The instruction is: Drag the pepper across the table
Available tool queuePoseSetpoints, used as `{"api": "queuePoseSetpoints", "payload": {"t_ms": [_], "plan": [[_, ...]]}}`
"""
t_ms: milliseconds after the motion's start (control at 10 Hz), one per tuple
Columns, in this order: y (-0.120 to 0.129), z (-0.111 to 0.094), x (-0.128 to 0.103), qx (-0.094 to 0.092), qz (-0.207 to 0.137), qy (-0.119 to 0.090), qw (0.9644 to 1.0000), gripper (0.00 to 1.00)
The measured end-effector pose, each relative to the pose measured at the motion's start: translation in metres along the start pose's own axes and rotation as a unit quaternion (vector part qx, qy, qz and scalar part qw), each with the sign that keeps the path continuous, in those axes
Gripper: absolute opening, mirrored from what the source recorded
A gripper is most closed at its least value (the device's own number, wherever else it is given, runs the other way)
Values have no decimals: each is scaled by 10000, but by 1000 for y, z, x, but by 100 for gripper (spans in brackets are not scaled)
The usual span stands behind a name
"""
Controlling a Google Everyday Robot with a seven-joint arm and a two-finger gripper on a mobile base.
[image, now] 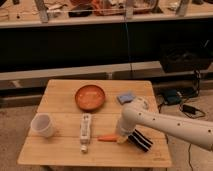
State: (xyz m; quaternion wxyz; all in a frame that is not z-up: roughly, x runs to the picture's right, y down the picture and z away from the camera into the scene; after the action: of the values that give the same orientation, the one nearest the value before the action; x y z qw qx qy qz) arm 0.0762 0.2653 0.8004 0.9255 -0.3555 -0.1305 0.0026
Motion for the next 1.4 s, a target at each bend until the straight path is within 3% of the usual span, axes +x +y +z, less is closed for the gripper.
{"api": "queuePoseSetpoints", "payload": {"t_ms": [500, 600, 1200, 1400], "plan": [[-41, -5, 14, 62, 288, -80, 9995, 20], [-47, -8, 15, 88, 322, -100, 9994, 24], [-81, -10, 27, 71, 438, 65, 9990, 26], [-93, -10, 34, 64, 524, 86, 9986, 32]]}}
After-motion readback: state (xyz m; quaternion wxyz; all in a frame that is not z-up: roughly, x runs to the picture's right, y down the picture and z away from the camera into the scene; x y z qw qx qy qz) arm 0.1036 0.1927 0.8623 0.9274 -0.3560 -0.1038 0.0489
